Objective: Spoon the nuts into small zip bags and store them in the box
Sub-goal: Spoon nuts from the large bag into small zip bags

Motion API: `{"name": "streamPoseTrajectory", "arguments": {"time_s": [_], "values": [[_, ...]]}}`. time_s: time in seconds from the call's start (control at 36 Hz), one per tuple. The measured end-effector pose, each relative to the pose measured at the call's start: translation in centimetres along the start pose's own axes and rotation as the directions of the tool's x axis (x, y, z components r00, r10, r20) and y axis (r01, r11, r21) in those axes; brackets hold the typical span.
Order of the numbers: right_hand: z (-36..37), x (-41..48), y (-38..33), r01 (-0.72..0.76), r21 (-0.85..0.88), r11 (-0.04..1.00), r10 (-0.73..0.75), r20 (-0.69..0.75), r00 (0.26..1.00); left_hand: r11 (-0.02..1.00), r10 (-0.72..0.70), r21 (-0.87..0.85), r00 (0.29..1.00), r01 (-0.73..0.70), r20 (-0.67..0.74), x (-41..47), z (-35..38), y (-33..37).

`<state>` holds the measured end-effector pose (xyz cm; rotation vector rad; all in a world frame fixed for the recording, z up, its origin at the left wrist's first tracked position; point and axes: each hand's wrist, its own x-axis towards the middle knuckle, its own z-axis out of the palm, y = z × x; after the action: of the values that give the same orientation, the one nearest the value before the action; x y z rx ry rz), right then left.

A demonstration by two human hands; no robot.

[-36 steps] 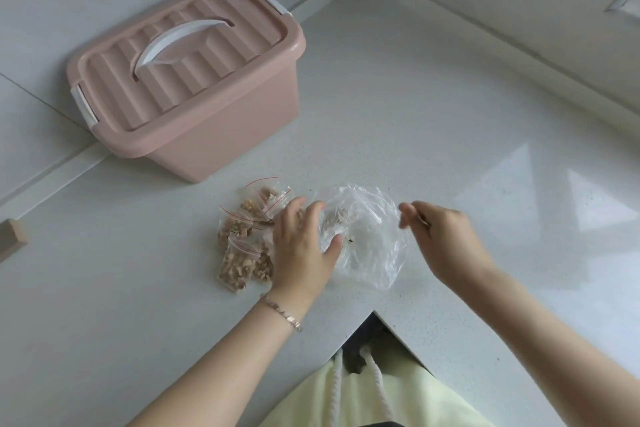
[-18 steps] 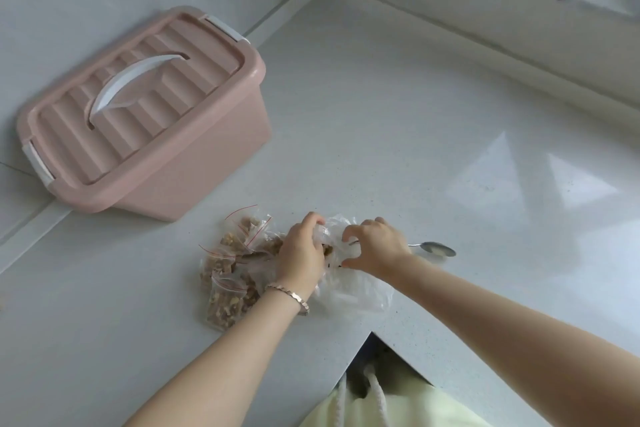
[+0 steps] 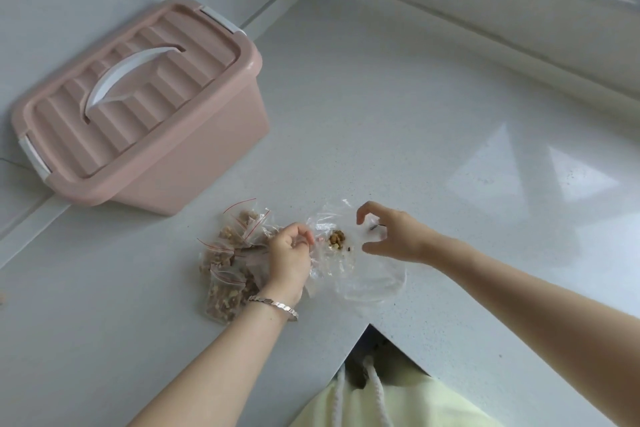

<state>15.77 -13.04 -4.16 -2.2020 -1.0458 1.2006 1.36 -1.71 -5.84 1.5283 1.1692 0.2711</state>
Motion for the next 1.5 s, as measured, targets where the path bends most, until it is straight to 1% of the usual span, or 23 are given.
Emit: {"name": "streamPoseTrajectory", "arguments": {"time_s": [0.06,0.08,0.14,0.17,0.22,0.28,0.31,0.39,0.42,0.47,0.53,0.61,0.69,0.78,0.86,0.94,1.0,1.11,1.19,1.28,1.36,1.44,1.5], "values": [[-0.1,-0.3,0.3,-0.020,0.063,0.998,0.018,0.037,0.999,1.000,-0.007,0.008,1.000,0.007,0.026,-0.6,0.0,0.2],[-0.1,-0.3,0.5,-0.028,0.076,0.997,0.025,0.038,0.999,0.999,0.007,0.051,0.999,-0.009,0.045,-0.9,0.0,0.2],[-0.1,-0.5,0.6,-0.035,0.057,0.998,0.034,0.024,0.999,0.976,0.067,0.203,0.995,-0.082,0.077,-1.1,-0.2,0.3],[-0.2,-0.6,0.4,-0.036,0.017,0.999,0.036,0.015,0.999,0.949,0.106,0.287,0.990,-0.128,0.089,-1.2,-0.3,0.2],[-0.7,-1.1,0.0,-0.026,-0.143,0.989,0.024,-0.009,1.000,0.875,0.166,0.439,0.979,-0.202,0.119,-1.4,-0.3,0.2],[-1.1,-1.6,-0.6,-0.032,-0.320,0.947,0.029,-0.014,0.999,0.794,0.213,0.550,0.966,-0.259,0.147,-1.6,-0.3,0.2],[-1.2,-1.6,-0.7,-0.040,-0.374,0.926,0.039,-0.012,0.999,0.757,0.234,0.585,0.957,-0.291,0.172,-1.6,-0.2,0.2],[-1.2,-1.4,-0.5,-0.048,-0.408,0.912,0.052,0.000,0.999,0.647,0.233,0.666,0.928,-0.371,0.290,-1.8,0.1,0.0],[-1.2,-1.4,-0.3,-0.052,-0.397,0.916,0.056,-0.002,0.998,0.635,0.208,0.678,0.927,-0.371,0.313,-1.8,0.3,-0.1],[-1.4,-1.4,-0.2,-0.062,-0.351,0.934,0.056,-0.026,0.998,0.657,0.171,0.664,0.928,-0.357,0.330,-1.8,0.4,-0.4],[-2.0,-1.9,-0.4,-0.048,-0.316,0.947,0.021,-0.089,0.996,0.683,0.155,0.642,0.928,-0.349,0.339,-1.7,0.4,-0.5],[-3.5,-3.4,-1.8,-0.037,-0.313,0.949,-0.040,-0.235,0.971,0.716,0.142,0.615,0.932,-0.330,0.334,-1.7,0.4,-0.8],[-5.1,-5.9,-4.1,-0.034,-0.338,0.940,-0.102,-0.378,0.920,0.727,0.113,0.623,0.945,-0.290,0.308,-1.8,0.6,-0.8],[-5.6,-7.7,-5.8,-0.081,-0.288,0.954,-0.048,-0.416,0.908,0.733,0.100,0.621,0.948,-0.276,0.303,-1.9,0.9,-0.6],[-4.4,-7.4,-5.3,-0.215,-0.252,0.944,0.117,-0.356,0.927,0.763,0.078,0.596,0.951,-0.250,0.300,-2.1,1.0,-0.4],[-2.6,-5.9,-2.8,-0.327,-0.218,0.919,0.278,-0.229,0.933,0.791,0.044,0.578,0.961,-0.200,0.272,-2.1,0.9,-0.4],[-1.3,-5.0,-1.1,-0.360,-0.143,0.922,0.345,-0.117,0.931,0.808,0.032,0.561,0.964,-0.180,0.263,-2.3,0.8,-0.4],[0.6,-3.5,0.7,-0.457,0.031,0.889,0.457,0.002,0.890,0.831,0.017,0.535,0.967,-0.155,0.254,-2.5,0.4,-0.5],[0.8,-2.9,0.8,-0.502,0.055,0.863,0.499,0.056,0.865,0.842,0.005,0.524,0.974,-0.127,0.227,-2.5,0.1,-0.6],[-0.4,-3.3,0.0,-0.466,0.029,0.884,0.465,0.043,0.884,0.847,0.015,0.517,0.976,-0.128,0.218,-2.4,-0.2,-0.7],[-2.5,-4.0,-1.8,-0.397,0.056,0.916,0.400,-0.076,0.913,0.853,0.028,0.503,0.975,-0.138,0.221,-2.5,-0.5,-0.6],[-4.4,-5.3,-4.6,-0.251,0.051,0.967,0.256,-0.223,0.940,0.872,0.041,0.465,0.968,-0.156,0.248,-2.8,-0.6,-0.1],[-5.0,-6.1,-6.5,-0.154,0.043,0.987,0.160,-0.301,0.940,0.901,0.037,0.409,0.963,-0.148,0.267,-3.2,-0.5,0.5]]}}
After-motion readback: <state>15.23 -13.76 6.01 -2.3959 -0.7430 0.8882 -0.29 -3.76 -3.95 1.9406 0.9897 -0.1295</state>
